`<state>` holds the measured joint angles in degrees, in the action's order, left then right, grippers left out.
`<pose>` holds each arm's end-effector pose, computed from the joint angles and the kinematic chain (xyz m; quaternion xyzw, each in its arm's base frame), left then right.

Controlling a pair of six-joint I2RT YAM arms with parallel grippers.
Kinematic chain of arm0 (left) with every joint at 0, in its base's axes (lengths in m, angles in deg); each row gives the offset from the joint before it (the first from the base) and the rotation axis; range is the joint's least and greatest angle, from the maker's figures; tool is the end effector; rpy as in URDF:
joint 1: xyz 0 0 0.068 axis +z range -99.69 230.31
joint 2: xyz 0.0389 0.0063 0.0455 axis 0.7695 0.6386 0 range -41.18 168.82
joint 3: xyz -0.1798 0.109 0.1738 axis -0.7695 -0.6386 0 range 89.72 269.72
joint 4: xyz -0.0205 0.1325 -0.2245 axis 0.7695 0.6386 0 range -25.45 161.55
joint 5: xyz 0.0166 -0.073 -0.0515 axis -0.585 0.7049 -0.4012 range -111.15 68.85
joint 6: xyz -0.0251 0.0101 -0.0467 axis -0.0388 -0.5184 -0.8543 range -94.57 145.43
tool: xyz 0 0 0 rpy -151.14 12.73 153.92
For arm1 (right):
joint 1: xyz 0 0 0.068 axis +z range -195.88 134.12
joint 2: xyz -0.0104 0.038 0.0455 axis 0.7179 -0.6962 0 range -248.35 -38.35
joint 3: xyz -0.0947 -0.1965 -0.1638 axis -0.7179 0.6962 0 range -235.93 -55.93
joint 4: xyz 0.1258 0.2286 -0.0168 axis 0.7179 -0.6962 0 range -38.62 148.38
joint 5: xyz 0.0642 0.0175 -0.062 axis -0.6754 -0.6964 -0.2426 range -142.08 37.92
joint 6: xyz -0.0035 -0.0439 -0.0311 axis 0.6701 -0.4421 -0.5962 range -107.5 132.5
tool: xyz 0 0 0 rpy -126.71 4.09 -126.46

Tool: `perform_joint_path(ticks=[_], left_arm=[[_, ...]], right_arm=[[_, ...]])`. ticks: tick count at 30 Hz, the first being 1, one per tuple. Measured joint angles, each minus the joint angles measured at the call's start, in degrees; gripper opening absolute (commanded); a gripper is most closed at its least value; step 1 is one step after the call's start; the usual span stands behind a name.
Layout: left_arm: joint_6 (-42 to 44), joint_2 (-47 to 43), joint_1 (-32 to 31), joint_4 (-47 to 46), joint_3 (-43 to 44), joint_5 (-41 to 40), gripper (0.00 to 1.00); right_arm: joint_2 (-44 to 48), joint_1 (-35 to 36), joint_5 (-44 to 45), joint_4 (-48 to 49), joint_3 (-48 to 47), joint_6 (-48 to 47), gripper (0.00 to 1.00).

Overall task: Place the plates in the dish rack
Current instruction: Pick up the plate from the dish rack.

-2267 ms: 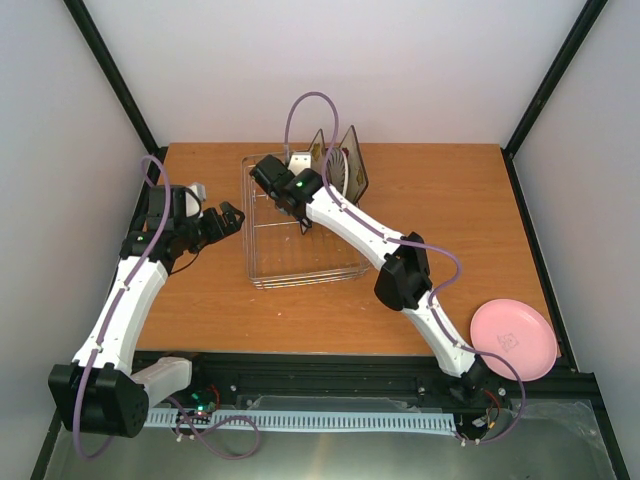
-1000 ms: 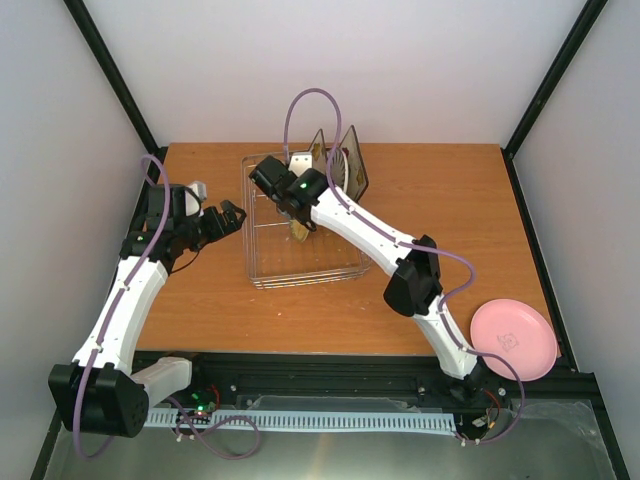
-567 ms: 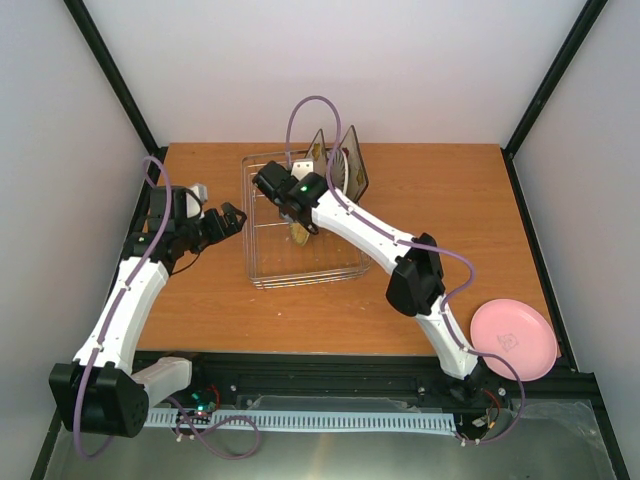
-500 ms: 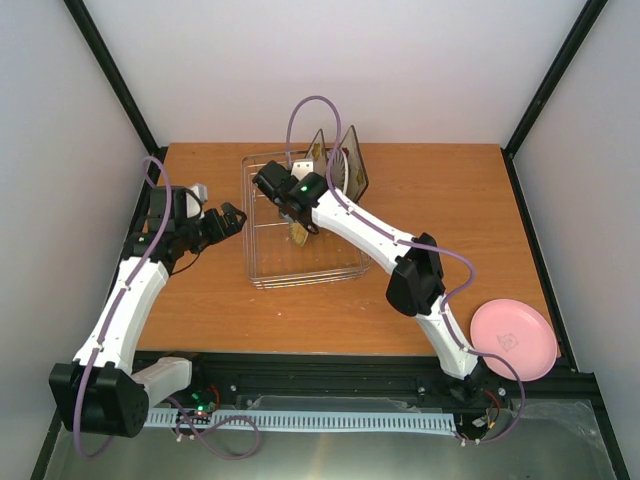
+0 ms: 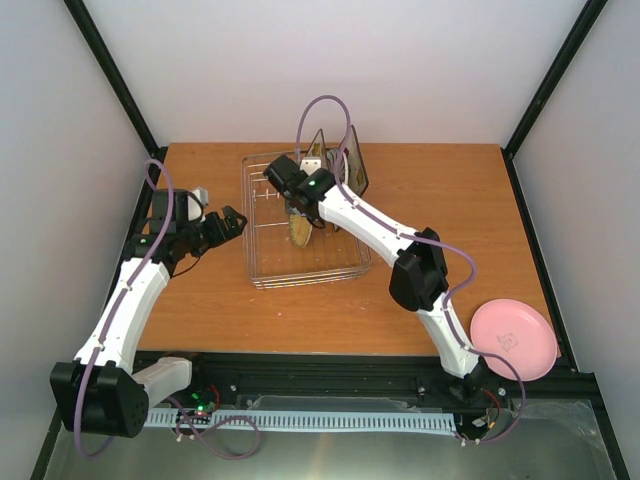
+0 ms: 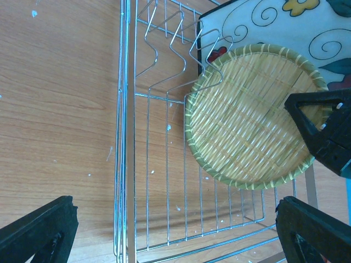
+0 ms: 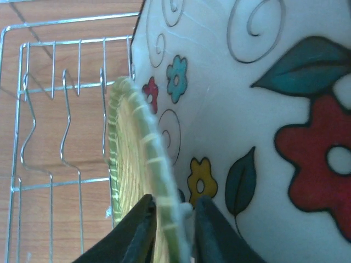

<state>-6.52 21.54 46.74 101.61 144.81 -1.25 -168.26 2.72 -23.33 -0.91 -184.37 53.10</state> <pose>0.2250 -0.0260 0.2995 -0.1582 0.8976 -0.2676 0.3127 0.3350 0.3542 0.2778 -0.0028 0.9394 0.0007 0.3428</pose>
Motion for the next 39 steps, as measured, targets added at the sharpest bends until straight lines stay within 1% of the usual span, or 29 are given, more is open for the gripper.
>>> perform_joint_path(ticks=[1, 2, 3, 7, 14, 24, 31, 39], left_arm=[[0.0, 0.0, 0.0, 0.0, -0.1, 0.0, 1.00], [0.0, 0.0, 0.0, 0.0, -0.1, 0.0, 1.00], [0.0, 0.0, 0.0, 0.0, -0.2, 0.0, 1.00], [0.0, 0.0, 0.0, 0.0, -0.3, 0.0, 1.00], [0.0, 0.0, 0.0, 0.0, -0.3, -0.1, 1.00], [0.0, 0.0, 0.0, -0.1, -0.3, 0.0, 1.00], [0.0, 0.0, 0.0, 0.0, -0.3, -0.1, 1.00], [0.0, 0.5, 0.0, 0.0, -0.3, -0.3, 1.00]], right_arm=[[0.0, -0.3, -0.3, 0.4, 0.0, -0.2, 0.07], [0.0, -0.7, -0.7, 0.9, 0.0, -0.5, 0.03], [0.0, -0.9, -1.2, 1.3, 0.0, -1.1, 0.03], [0.0, -1.0, -1.8, 1.9, -0.3, -4.3, 0.03], [0.0, -1.2, -1.7, 2.1, -1.6, -6.3, 0.03], [0.0, -1.4, 0.8, 7.1, -1.9, -12.0, 0.03], [-2.8, -2.0, 2.8, 7.1, -10.9, -17.2, 0.03], [-4.9, -2.4, 2.4, 8.0, -13.6, -18.7, 0.03]])
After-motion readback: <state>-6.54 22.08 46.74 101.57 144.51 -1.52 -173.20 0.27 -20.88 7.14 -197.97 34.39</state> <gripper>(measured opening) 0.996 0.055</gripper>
